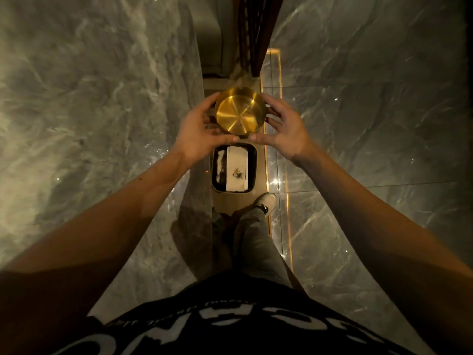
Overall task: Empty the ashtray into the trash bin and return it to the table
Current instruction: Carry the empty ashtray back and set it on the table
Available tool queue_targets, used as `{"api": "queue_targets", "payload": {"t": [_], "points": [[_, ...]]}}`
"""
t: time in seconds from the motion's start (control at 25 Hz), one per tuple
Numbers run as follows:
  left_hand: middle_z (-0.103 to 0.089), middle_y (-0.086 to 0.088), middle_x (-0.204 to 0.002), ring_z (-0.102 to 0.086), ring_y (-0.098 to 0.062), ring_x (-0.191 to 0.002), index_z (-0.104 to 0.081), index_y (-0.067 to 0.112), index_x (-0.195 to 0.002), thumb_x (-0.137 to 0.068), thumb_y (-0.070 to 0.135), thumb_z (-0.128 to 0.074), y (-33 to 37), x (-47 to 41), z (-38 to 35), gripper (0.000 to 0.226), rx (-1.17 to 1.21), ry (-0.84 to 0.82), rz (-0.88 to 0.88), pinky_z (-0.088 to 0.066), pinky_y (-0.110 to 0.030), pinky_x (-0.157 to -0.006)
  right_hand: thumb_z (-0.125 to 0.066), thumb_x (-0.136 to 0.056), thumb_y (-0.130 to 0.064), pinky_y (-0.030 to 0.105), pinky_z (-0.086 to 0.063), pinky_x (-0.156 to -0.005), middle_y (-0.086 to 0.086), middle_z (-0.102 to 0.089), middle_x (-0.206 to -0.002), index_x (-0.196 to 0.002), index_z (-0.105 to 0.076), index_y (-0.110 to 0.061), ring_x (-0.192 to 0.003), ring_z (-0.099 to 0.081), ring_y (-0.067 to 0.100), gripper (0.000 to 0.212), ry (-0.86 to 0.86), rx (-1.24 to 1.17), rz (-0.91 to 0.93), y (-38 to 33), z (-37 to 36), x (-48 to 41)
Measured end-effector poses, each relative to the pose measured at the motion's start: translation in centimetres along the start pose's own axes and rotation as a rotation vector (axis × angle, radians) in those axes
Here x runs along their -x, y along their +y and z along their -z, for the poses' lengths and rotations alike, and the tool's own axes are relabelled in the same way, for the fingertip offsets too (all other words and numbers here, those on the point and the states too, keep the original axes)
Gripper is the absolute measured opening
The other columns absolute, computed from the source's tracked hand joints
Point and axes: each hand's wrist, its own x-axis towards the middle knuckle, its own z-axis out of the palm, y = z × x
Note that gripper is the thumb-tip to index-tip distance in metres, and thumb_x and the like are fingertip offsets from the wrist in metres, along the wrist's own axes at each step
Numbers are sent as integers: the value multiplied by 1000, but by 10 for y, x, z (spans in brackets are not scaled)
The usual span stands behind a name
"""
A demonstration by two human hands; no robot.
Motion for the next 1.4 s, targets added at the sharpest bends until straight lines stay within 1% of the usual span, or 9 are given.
{"api": "queue_targets", "payload": {"t": [0.16,0.28,0.48,0.6,0.64,0.76,0.92,1.12,1.4], "points": [[-49,-4,-141,-56,-20,-124,-39,21,-144,-60,9,-88,-7,18,37,98,-24,33,-36,-56,-34,-93,-86,-66,-11,30,-38,-112,8,-38,-143,-145,-38,-13,-134,-42,19,92,14,57,72,-17,-36,3],[-52,-4,-137,-57,-16,-119,-40,19,-143,-60,13,-89,-3,41,63,97,-46,107,-31,-55,-25,-91,-87,-64,-14,31,-39,-112,6,-40,-143,-143,-41,-14,-134,-43,19,92,-22,72,124,-36,-61,2],[-55,0,-134,-55,-7,-118,-42,19,-142,-59,21,-90,11,89,92,96,-87,263,-69,-49,-18,-95,-87,-65,-15,7,-38,-100,-1,-44,-134,-141,-44,-15,-127,-45,10,88,-145,106,239,-75,-89,4],[-56,-1,-130,-55,-5,-116,-45,15,-140,-59,19,-90,19,117,104,93,-126,341,-110,-47,-12,-94,-88,-64,-17,15,-39,-104,-3,-44,-131,-141,-44,-13,-127,-47,13,89,-204,144,303,-93,-104,8],[-56,-1,-130,-55,-6,-115,-45,14,-140,-58,18,-90,20,124,108,93,-139,363,-120,-47,-14,-94,-88,-64,-17,18,-40,-105,-3,-44,-131,-141,-44,-13,-127,-47,14,89,-220,155,323,-99,-109,10],[-56,0,-130,-55,-7,-117,-45,17,-139,-57,22,-91,14,143,124,95,-149,418,-130,-47,-20,-97,-87,-64,-15,13,-40,-102,-3,-43,-132,-140,-44,-13,-126,-46,12,87,-245,175,358,-112,-128,17],[-56,0,-130,-56,-10,-116,-48,20,-137,-53,31,-93,-2,163,162,96,-190,442,-163,-50,-27,-98,-87,-65,-14,21,-40,-107,2,-45,-138,-140,-45,-15,-129,-47,15,86,-258,169,339,-123,-170,25],[-54,10,-123,-54,6,-109,-49,24,-134,-54,33,-91,-27,177,226,91,-195,417,-213,-47,-20,-96,-88,-64,-15,30,-41,-110,1,-45,-137,-141,-46,-15,-127,-49,14,88,-204,209,297,-139,-239,21],[-51,6,-126,-53,0,-109,-47,19,-137,-56,34,-91,-76,195,366,93,-223,289,-255,-44,-13,-96,-88,-61,-18,40,-43,-110,2,-47,-137,-139,-48,-17,-127,-50,16,87,-54,236,255,-162,-383,12]]}}
